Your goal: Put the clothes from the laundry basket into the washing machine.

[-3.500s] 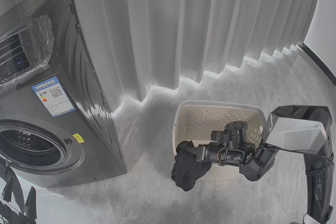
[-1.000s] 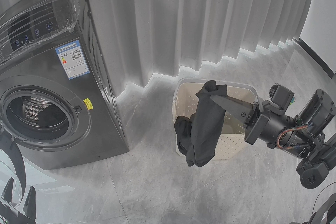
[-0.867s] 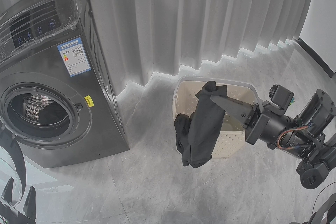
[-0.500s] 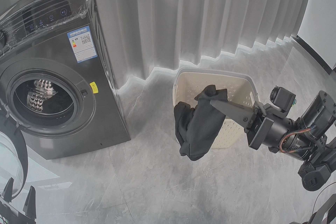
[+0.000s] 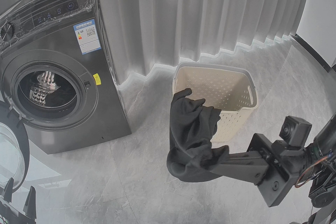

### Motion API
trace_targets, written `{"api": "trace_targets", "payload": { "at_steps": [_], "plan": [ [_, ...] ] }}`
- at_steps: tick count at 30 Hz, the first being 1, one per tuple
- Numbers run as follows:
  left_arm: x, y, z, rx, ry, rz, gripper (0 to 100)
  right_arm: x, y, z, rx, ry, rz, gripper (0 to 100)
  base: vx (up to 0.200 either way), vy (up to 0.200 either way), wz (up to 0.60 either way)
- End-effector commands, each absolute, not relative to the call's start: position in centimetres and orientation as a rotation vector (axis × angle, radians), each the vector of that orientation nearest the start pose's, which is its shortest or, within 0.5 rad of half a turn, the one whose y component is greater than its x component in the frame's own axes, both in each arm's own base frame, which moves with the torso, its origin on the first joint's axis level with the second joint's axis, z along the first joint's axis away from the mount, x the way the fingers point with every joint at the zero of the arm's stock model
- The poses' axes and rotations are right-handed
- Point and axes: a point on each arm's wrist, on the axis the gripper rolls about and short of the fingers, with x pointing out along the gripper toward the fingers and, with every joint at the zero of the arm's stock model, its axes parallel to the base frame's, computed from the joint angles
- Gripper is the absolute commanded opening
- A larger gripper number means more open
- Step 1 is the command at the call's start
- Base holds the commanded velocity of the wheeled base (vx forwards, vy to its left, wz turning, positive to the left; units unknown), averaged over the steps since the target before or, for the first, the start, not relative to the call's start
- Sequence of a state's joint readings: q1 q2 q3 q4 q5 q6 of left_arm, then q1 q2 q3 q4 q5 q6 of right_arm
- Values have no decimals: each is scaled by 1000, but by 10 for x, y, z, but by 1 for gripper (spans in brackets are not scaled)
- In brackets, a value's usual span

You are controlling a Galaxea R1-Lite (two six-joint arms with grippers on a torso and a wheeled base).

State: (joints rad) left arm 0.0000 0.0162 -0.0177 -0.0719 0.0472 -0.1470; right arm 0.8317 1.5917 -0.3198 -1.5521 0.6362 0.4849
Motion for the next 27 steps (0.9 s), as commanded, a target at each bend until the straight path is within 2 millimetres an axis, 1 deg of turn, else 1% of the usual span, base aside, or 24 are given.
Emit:
{"api": "trace_targets", "payload": {
  "at_steps": [1,7,8,10,13,14,15,16,19,21,22,24,25,26,27],
  "plan": [
    [-23,1,83,-149,-74,42,100,132,167,195,424,-5,1527,0,0,0,0],
    [-23,1,83,-150,-74,42,100,144,165,199,430,-31,1483,0,0,0,0],
    [-23,1,83,-149,-74,42,100,152,163,201,432,-39,1454,0,0,0,0],
    [-23,1,83,-149,-74,42,100,156,163,200,436,-35,1439,0,0,0,0],
    [-23,1,83,-150,-74,44,100,169,162,188,431,11,1388,0,0,0,0],
    [-23,1,83,-150,-74,44,100,169,162,188,431,11,1388,0,-200,0,0],
    [-23,1,84,-150,-76,44,100,176,163,182,428,34,1365,0,-200,0,0],
    [-23,1,84,-152,-76,44,100,177,163,179,430,47,1360,0,-200,0,0],
    [-23,1,84,-152,-76,44,100,179,164,178,430,54,1357,0,-200,0,0],
    [-23,1,84,-152,-76,44,100,178,164,176,429,60,1359,0,-200,0,0],
    [-23,1,84,-150,-75,42,100,173,165,173,429,85,1376,0,-200,0,0],
    [-23,1,83,-150,-74,42,100,161,172,170,418,105,1439,0,0,0,0],
    [-23,1,83,-150,-74,42,100,160,173,170,417,108,1446,0,0,0,0],
    [-23,1,84,-152,-76,42,100,143,183,172,406,111,1540,0,0,0,0],
    [-23,1,83,-152,-74,44,100,134,184,174,406,105,1575,0,0,0,0]
  ]
}}
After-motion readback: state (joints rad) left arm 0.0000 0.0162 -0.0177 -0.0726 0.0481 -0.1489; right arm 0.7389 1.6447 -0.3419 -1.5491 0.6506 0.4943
